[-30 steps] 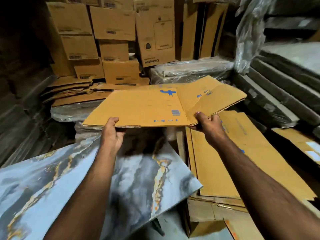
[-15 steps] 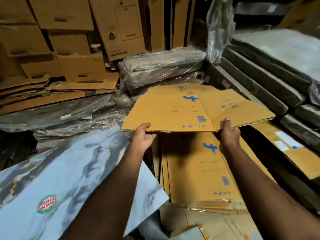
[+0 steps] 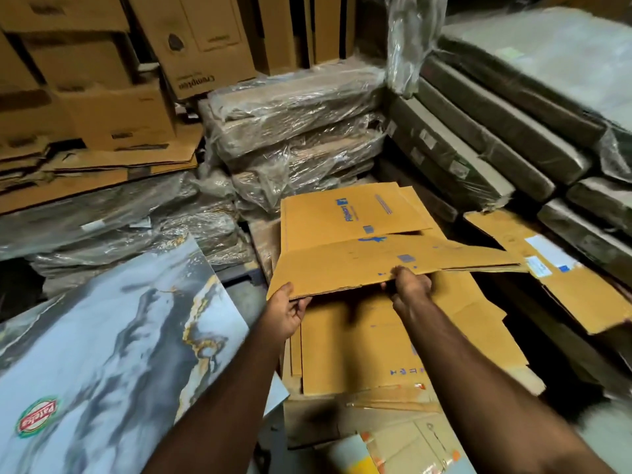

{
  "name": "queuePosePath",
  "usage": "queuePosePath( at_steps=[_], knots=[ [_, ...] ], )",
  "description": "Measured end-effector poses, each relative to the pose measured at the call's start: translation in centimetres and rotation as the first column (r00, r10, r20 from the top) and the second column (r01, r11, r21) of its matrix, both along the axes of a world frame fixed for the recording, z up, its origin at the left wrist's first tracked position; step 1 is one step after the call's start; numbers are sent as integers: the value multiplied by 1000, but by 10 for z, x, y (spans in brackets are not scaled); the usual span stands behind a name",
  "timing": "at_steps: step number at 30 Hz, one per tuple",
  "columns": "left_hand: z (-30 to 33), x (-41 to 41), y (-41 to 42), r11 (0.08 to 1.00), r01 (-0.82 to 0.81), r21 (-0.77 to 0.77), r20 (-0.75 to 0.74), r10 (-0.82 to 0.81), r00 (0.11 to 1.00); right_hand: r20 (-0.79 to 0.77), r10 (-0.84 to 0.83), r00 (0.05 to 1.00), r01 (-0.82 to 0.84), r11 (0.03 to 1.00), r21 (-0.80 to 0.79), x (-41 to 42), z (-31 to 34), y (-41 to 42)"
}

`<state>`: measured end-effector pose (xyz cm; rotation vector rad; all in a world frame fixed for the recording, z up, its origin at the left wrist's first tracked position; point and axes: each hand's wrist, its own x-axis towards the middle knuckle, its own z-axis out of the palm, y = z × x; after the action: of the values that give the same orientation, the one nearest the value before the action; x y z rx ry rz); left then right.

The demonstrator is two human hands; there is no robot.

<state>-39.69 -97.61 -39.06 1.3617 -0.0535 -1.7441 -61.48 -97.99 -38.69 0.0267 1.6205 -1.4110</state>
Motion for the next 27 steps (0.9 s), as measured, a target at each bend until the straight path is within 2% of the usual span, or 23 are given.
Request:
queuePosePath(
  at_steps=[5, 9, 12, 13, 15, 17, 19, 23, 27],
  knots=[
    [-22, -12, 7, 997, 18, 78, -14, -17, 1000, -115, -45, 992, 47, 999, 11, -23, -36, 10],
    [-39, -13, 15, 993, -58, 100, 9, 57, 998, -99, -31, 995, 40, 995, 87, -28, -60, 24],
    [-48, -10, 26, 990, -90, 110, 40, 86, 995, -45, 42, 998, -33, 982, 186, -34, -76, 37],
    [-50, -10, 29, 990, -77, 122, 37, 73, 997, 14, 66, 998, -67, 980, 185, -37, -79, 42],
    [-47, -11, 41, 985, 48, 164, 62, -58, 996, 103, 123, 987, -141, 973, 184, -42, -83, 53],
    [-49, -11, 53, 964, 162, 212, 94, -185, 978, 125, 203, 971, -226, 951, 212, -45, -88, 63],
    [-55, -8, 62, 951, 207, 229, 125, -239, 963, 116, 295, 948, -315, 919, 236, -42, -95, 72],
    [-67, 1, 84, 945, 298, 135, 237, -322, 917, 60, 527, 848, -522, 809, 271, -12, -100, 97],
    [-47, 11, 108, 952, 296, -78, 292, -262, 920, -201, 716, 669, -700, 697, 154, 34, -80, 111]
  ],
)
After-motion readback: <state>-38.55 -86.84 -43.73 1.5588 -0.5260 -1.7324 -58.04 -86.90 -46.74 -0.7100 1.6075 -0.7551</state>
